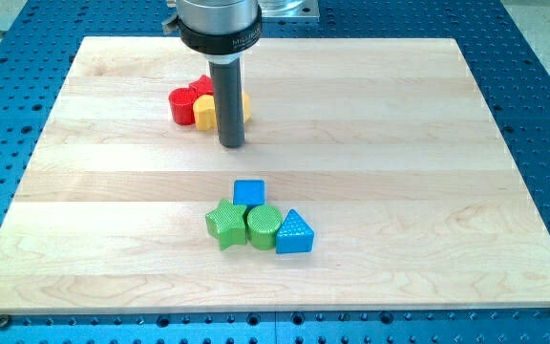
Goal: Separate yellow blocks from red blocks
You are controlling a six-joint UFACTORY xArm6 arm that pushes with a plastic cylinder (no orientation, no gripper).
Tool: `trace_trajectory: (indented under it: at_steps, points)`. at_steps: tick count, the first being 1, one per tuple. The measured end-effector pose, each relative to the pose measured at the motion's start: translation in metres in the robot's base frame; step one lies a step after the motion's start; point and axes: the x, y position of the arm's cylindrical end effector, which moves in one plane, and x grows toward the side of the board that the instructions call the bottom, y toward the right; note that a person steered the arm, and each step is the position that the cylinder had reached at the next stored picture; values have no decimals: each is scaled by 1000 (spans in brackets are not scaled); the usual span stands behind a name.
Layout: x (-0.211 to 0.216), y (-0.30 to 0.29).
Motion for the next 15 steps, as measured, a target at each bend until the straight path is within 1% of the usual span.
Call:
trace_trajectory:
  at_steps: [7,8,9,10,11,12,13,14,15]
  points:
    - [10,5]
    - [12,-4]
    - [-2,-104]
    - [-33,-104]
    - [-60,-64]
    - [-42,11]
    - [2,23]
    - [-10,15]
    - [-6,52]
